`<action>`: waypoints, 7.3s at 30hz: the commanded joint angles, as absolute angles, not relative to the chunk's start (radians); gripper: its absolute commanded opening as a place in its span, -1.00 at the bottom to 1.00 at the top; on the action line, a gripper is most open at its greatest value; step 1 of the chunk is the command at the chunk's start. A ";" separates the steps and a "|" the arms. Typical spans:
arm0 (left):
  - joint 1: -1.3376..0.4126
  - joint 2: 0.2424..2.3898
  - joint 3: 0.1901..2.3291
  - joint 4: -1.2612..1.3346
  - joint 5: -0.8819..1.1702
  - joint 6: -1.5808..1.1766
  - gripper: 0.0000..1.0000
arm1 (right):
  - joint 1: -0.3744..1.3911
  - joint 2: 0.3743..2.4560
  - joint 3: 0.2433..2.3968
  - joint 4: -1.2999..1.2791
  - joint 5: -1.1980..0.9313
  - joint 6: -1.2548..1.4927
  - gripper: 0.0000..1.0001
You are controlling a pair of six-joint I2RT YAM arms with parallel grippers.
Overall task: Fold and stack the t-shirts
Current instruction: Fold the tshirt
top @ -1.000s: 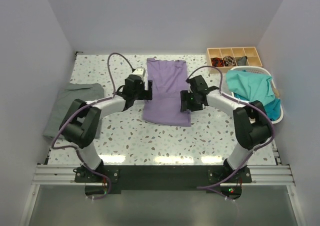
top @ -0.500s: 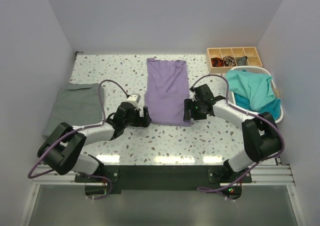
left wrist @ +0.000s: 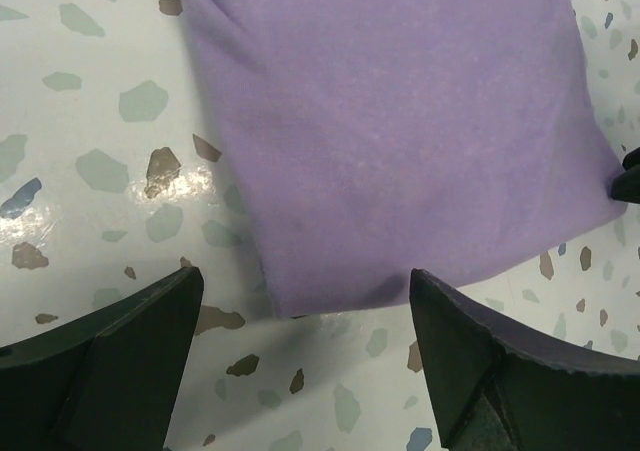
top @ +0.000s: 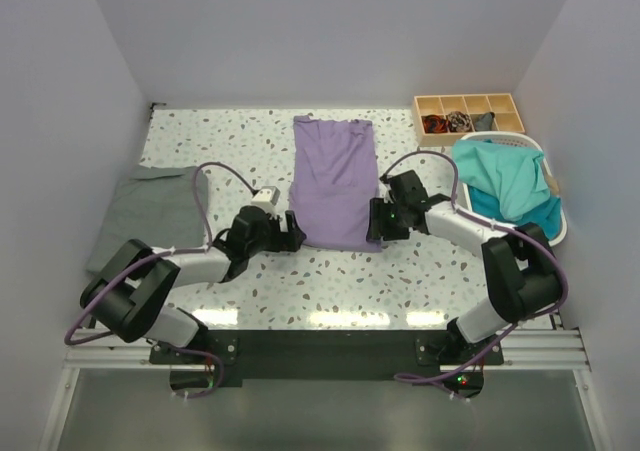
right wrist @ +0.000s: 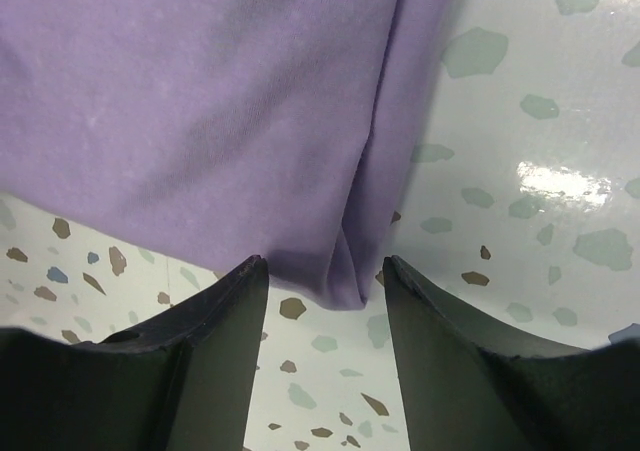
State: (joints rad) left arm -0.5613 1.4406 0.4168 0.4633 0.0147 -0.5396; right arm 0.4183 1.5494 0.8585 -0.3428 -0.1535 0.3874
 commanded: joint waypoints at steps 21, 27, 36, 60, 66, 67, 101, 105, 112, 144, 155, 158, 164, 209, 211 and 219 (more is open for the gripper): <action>-0.612 1.287 0.555 0.192 0.055 -0.557 -0.84 | 0.414 1.522 0.856 -0.302 -0.187 0.394 -1.00; -0.617 1.290 0.551 0.074 0.037 -0.560 -1.00 | 0.414 1.508 0.851 -0.319 -0.150 0.382 -1.00; -0.620 1.272 0.465 0.178 -0.055 -0.558 0.35 | 0.414 1.485 0.845 -0.321 -0.134 0.390 -0.40; -0.549 1.523 0.381 0.547 0.097 -0.594 0.82 | 0.316 1.632 0.743 -0.137 -0.353 0.526 0.20; -0.554 1.545 0.293 0.612 0.155 -0.634 0.67 | 0.316 1.649 0.721 -0.117 -0.393 0.566 0.17; -0.554 1.543 0.279 0.617 0.158 -0.637 0.67 | 0.318 1.641 0.707 -0.118 -0.394 0.569 0.17; -0.712 1.456 0.299 0.335 0.115 -0.670 -1.00 | 0.318 1.410 0.609 -0.302 -0.334 0.508 -1.00; -0.762 1.372 0.282 0.252 0.091 -0.707 -1.00 | 0.316 1.300 0.533 -0.371 -0.330 0.511 -1.00; -0.873 1.261 0.227 0.175 0.017 -0.798 0.19 | 0.318 1.077 0.431 -0.436 -0.284 0.549 0.09; -0.884 1.388 0.242 0.256 0.017 -0.801 -1.00 | 0.344 1.220 0.417 -0.273 -0.397 0.629 -0.88; -0.885 1.204 0.394 0.002 -0.096 -0.739 -1.00 | 0.344 1.054 0.612 -0.466 -0.282 0.488 -1.00; -0.884 1.158 0.457 -0.090 -0.147 -0.719 -1.00 | 0.344 1.060 0.673 -0.497 -0.244 0.451 -1.00; -0.884 1.153 0.575 -0.155 -0.241 -0.670 -1.00 | 0.344 1.121 0.771 -0.494 -0.206 0.390 -1.00; -0.414 2.038 1.522 0.045 0.047 -0.357 -0.92 | 0.337 2.025 1.692 -0.394 0.015 0.261 -1.00; -0.405 2.081 1.571 0.043 0.052 -0.353 -0.92 | 0.336 2.054 1.715 -0.393 0.040 0.255 -1.00; -0.361 2.195 1.701 0.064 0.089 -0.344 -0.92 | 0.315 2.155 1.773 -0.321 0.146 0.256 -1.00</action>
State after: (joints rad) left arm -0.3904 2.1731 1.6123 -0.0158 0.0532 -0.3729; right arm 0.3328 2.1410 1.7203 -0.3927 0.0574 0.2707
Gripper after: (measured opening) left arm 0.060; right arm 0.029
